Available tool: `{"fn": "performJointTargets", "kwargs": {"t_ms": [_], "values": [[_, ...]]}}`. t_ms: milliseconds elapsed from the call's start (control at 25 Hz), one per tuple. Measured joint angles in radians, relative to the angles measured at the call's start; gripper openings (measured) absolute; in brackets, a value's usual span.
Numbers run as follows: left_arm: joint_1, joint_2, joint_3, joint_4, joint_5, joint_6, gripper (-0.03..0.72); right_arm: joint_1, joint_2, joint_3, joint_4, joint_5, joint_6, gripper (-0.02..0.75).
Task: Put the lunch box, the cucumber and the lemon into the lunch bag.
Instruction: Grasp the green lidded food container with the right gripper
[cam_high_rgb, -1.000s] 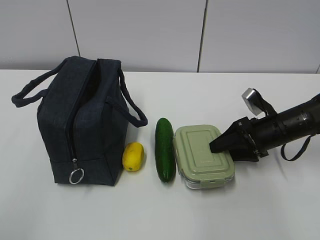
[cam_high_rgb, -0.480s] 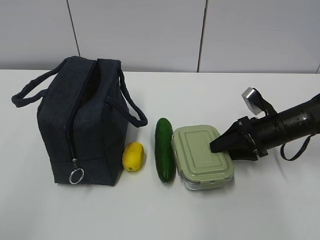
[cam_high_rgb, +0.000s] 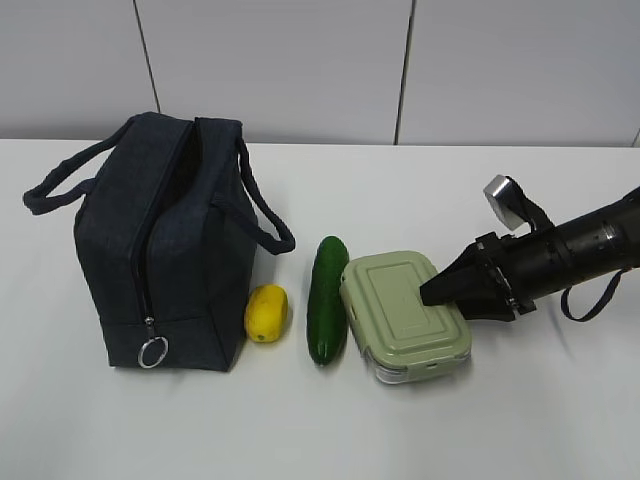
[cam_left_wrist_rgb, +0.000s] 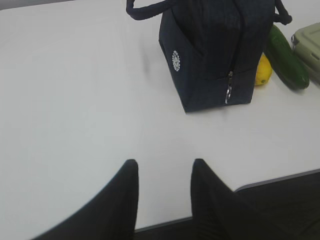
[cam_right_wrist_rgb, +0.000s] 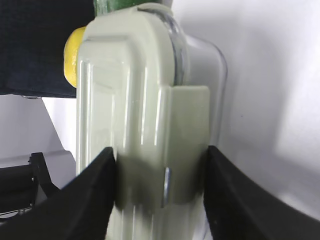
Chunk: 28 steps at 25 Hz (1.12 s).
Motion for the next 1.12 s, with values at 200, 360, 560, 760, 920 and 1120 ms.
{"fn": "performJointTargets", "kwargs": {"t_ms": [200,360,560,760,920,1120], "values": [[0.0,0.0,0.0,0.0,0.0,0.0,0.238,0.0,0.0,0.0,-0.002,0.002,0.002,0.4],[0.0,0.0,0.0,0.0,0.0,0.0,0.238,0.0,0.0,0.0,-0.002,0.002,0.007,0.398],[0.0,0.0,0.0,0.0,0.0,0.0,0.238,0.0,0.0,0.0,-0.002,0.002,0.017,0.398],[0.0,0.0,0.0,0.0,0.0,0.0,0.238,0.0,0.0,0.0,-0.002,0.002,0.029,0.39],[0.0,0.0,0.0,0.0,0.0,0.0,0.238,0.0,0.0,0.0,-0.005,0.003,0.038,0.375],[0.0,0.0,0.0,0.0,0.0,0.0,0.238,0.0,0.0,0.0,-0.005,0.003,0.044,0.374]]}}
